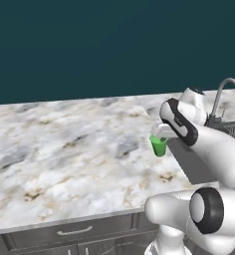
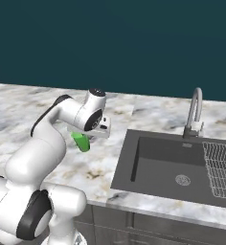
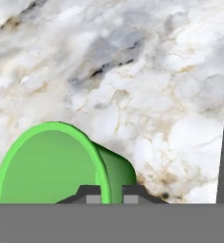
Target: Pick the cup and bowl from the counter and place them on the counter next to the sink.
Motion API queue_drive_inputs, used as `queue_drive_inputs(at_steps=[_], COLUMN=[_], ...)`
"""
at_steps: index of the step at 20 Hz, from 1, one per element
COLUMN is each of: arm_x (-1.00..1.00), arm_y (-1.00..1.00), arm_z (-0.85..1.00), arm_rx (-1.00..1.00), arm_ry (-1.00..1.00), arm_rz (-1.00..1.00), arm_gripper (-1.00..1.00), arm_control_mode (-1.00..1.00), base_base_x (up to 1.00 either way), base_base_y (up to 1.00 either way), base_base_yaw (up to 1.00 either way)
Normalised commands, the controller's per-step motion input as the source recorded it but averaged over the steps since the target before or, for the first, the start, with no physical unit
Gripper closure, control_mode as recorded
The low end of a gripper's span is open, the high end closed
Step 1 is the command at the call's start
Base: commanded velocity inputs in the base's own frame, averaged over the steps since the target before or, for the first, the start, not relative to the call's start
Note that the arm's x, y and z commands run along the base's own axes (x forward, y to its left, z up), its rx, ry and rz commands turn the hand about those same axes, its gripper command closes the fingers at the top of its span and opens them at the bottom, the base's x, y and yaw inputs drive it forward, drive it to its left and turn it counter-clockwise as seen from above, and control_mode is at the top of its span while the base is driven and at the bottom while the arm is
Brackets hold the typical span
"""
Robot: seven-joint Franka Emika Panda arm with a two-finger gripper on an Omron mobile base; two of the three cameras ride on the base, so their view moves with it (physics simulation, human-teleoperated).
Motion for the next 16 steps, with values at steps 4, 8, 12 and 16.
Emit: queue_drive_inputs(at_steps=[4, 8, 12, 16], arm_x=[0.00, 0.04, 0.16, 0.25], arm_y=[-0.35, -0.19, -0.01, 0.00], arm_z=[-0.27, -0.32, -0.44, -0.28], arm_rx=[0.00, 0.00, 0.00, -0.01], arm_ry=[0.02, 0.04, 0.05, 0.01], arm_rz=[-0.15, -0.15, -0.16, -0.15], arm_gripper=[1.00, 1.00, 1.00, 1.00], arm_control_mode=[-1.00, -1.00, -1.00, -1.00], base_base_x=[0.00, 0.00, 0.00, 0.00], base_base_y=[0.00, 0.00, 0.00, 0.00], base_base_yaw=[0.00, 0.00, 0.00, 0.00])
